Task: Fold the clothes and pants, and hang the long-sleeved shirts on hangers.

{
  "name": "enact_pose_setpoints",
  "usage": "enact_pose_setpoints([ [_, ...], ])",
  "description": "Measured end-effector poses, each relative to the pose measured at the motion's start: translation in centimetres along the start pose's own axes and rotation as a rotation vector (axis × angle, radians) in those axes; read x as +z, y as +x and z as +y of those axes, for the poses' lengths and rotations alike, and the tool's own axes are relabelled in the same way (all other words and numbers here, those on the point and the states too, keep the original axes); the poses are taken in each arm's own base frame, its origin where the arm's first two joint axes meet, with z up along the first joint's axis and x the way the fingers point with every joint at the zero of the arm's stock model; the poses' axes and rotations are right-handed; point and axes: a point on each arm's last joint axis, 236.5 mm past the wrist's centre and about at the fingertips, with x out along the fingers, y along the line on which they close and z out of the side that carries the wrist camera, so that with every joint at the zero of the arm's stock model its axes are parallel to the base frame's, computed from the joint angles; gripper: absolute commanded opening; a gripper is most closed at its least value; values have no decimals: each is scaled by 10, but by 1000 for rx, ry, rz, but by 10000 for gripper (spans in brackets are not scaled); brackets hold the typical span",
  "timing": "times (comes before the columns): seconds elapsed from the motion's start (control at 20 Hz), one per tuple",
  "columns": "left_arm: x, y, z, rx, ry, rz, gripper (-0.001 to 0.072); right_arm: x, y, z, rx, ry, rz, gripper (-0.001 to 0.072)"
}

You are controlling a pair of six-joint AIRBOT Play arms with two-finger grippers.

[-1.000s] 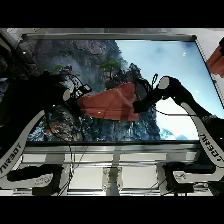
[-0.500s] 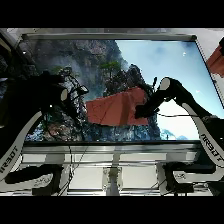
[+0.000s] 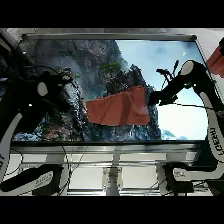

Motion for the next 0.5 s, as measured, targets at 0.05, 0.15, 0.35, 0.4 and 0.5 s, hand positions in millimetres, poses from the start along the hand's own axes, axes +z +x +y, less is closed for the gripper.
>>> enact_pose_setpoints([
  [0.05,2,-4,1,-25,-45,-28,379,10,1,-1,11,0,-35,672],
  [0.15,9,-12,-1,-92,-147,-93,379,29,7,-3,39,-1,-89,671],
  [0.35,19,-25,-7,-207,-279,-175,379,52,43,-12,87,8,-89,671],
  [0.4,21,-27,-9,-227,-295,-183,379,53,54,-14,99,13,-74,671],
  [0.5,21,-30,-13,-257,-313,-188,379,56,75,-19,122,21,-43,671],
])
